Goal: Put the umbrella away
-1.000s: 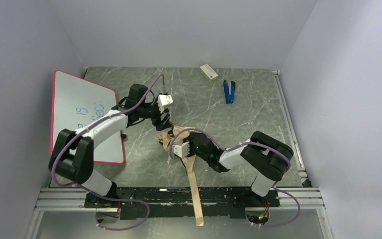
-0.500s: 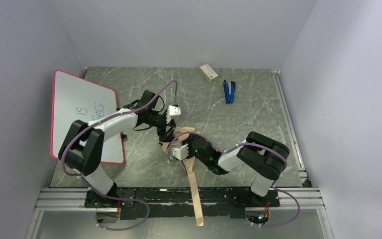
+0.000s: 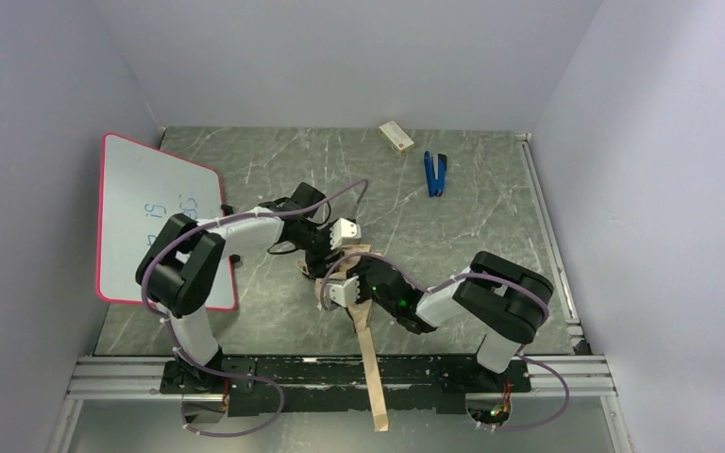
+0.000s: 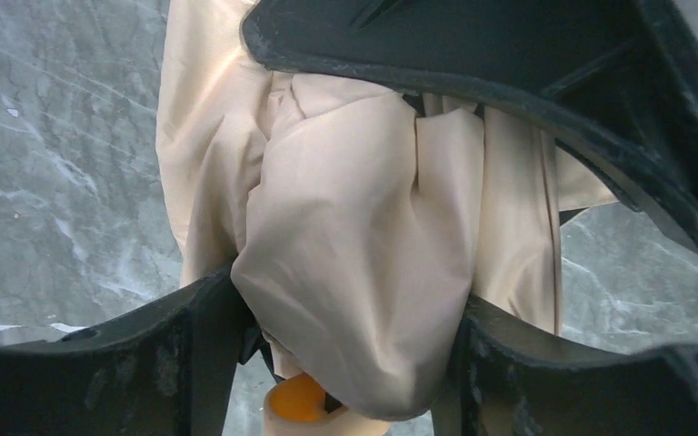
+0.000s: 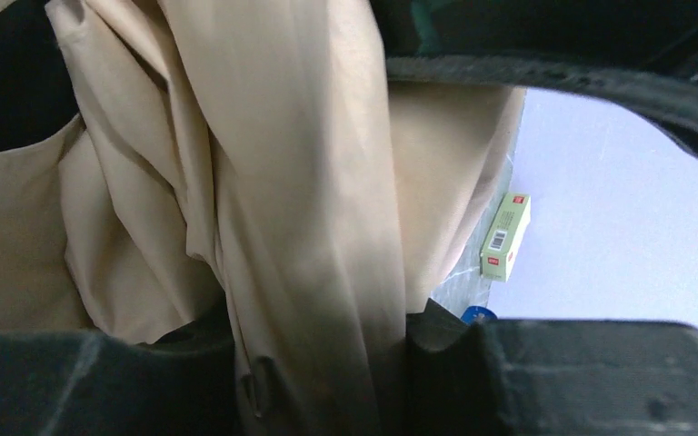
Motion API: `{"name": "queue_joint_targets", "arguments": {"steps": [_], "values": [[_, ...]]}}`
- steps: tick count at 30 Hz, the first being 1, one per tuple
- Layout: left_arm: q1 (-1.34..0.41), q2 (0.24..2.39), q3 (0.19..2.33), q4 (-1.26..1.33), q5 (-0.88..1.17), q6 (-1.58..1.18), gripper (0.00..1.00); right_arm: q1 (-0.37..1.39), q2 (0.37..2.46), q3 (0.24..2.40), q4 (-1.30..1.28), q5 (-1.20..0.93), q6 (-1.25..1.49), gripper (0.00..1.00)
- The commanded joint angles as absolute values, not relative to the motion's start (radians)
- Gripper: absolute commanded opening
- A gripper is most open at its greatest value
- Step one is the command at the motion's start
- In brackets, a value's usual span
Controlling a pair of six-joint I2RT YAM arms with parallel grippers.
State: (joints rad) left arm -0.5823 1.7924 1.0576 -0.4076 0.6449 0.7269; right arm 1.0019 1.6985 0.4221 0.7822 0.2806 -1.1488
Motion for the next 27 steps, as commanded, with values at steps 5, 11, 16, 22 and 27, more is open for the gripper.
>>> {"name": "queue_joint_targets", "arguments": {"steps": [5, 11, 16, 22, 27], "values": [[-0.660, 1.798, 1.007, -0.413, 0.422, 0.792, 0.46, 1.018, 1.671, 0.386, 0.704, 0.229, -1.085, 0.14], [-0.675, 1.764, 0.974, -0.371, 0.364, 0.808, 0.05, 1.024, 1.604, 0.379, 0.696, 0.196, -1.072, 0.30], [-0.675, 1.757, 0.960, -0.344, 0.330, 0.818, 0.05, 1.034, 1.470, 0.371, 0.643, 0.156, -1.034, 0.46], [-0.678, 1.745, 0.941, -0.310, 0.287, 0.827, 0.05, 1.054, 1.244, 0.356, 0.502, 0.106, -0.909, 0.54], [-0.678, 1.737, 0.933, -0.281, 0.262, 0.821, 0.05, 1.097, 1.037, 0.326, 0.416, 0.125, -0.765, 0.55]]}}
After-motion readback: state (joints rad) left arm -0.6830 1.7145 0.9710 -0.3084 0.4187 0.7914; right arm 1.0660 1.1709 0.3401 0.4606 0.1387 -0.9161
